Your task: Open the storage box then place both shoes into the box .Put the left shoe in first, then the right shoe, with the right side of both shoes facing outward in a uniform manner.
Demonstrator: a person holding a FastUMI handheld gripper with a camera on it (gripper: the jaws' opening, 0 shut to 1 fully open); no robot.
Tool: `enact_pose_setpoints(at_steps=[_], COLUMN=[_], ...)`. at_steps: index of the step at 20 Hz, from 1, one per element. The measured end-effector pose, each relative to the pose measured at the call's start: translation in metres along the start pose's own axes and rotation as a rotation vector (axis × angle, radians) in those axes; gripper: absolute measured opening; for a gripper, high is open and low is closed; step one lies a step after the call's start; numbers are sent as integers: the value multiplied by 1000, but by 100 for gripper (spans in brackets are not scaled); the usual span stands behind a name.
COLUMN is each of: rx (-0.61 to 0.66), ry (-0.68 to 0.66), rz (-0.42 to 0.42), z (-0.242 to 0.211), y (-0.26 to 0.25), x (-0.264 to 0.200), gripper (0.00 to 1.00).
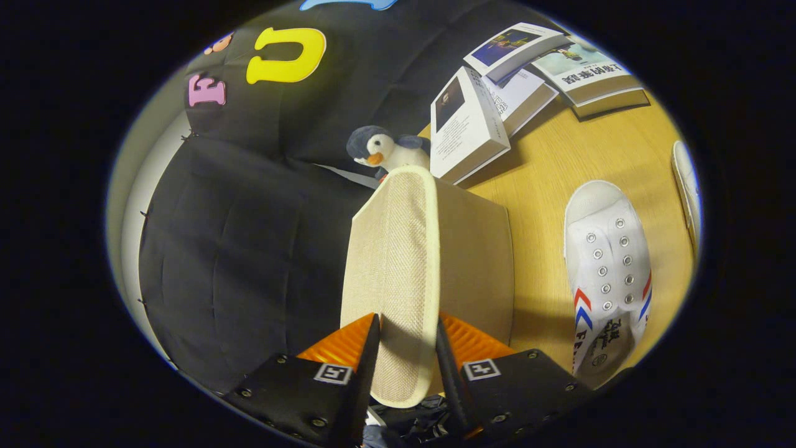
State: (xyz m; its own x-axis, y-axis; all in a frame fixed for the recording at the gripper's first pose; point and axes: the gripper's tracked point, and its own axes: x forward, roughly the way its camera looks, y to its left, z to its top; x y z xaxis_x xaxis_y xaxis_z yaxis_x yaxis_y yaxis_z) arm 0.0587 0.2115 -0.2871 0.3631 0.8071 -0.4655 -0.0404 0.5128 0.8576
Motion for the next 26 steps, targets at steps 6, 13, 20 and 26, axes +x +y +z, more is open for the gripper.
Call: enact_pose_setpoints(at_steps=[6,13,20,26], rx=[21,-60,-173,-236], ry=[7,-4,18,91], rz=[4,73,124,199], z=[9,16,23,10], y=[10,72,150,224], x=[-19,-24,-1,64], gripper=[17,5,5,8])
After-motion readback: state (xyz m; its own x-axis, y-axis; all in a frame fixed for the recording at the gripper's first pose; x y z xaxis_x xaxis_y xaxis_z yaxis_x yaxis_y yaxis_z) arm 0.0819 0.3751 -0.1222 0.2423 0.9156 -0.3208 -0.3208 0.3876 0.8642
